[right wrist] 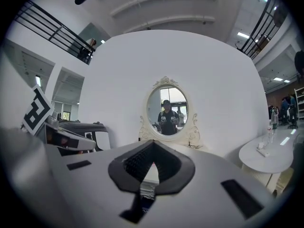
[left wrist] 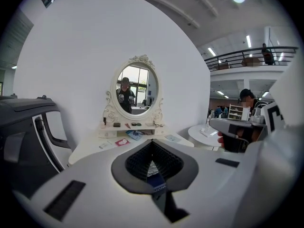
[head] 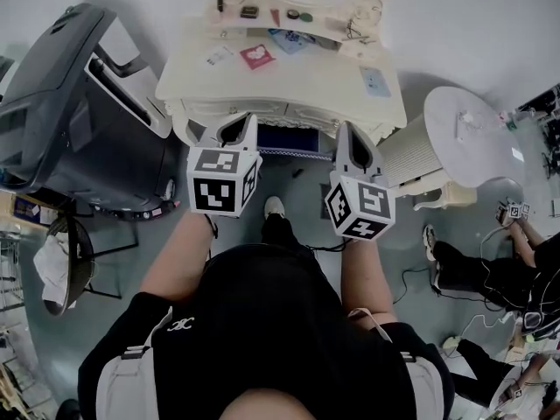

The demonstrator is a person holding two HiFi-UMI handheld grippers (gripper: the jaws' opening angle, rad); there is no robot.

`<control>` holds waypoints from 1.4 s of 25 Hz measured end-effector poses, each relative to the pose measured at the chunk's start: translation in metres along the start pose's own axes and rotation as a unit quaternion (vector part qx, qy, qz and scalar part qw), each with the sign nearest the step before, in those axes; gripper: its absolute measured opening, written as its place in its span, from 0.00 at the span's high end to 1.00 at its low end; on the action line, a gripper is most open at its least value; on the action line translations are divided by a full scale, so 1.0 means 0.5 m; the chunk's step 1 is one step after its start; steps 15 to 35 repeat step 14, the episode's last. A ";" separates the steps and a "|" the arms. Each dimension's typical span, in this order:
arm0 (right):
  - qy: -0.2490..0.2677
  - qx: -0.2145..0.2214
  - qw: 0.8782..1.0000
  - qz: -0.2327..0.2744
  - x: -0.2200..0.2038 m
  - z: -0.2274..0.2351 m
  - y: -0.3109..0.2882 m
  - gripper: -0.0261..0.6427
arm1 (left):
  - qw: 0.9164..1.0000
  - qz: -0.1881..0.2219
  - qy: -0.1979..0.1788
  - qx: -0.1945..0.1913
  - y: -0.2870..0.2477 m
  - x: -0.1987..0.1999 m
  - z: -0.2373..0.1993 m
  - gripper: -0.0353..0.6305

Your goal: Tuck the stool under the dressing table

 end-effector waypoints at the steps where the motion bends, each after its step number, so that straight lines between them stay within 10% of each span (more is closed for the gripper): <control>1: 0.000 0.000 1.000 0.000 0.000 -0.002 0.000 0.95 | 1.000 0.002 -0.003 0.001 0.001 0.000 -0.001 0.94; 35: 0.001 0.004 1.000 -0.014 -0.003 -0.009 -0.011 0.95 | 1.000 0.013 0.004 -0.010 0.006 0.007 -0.007 0.94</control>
Point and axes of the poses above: the fingertips, and each gripper's own axes: y backward along the fingers, z to its right, x out of its top, the point moved 10 cm from there along y, backward along the fingers, and after that the axes turned 2 degrees about -x, right-handed, at the moved point
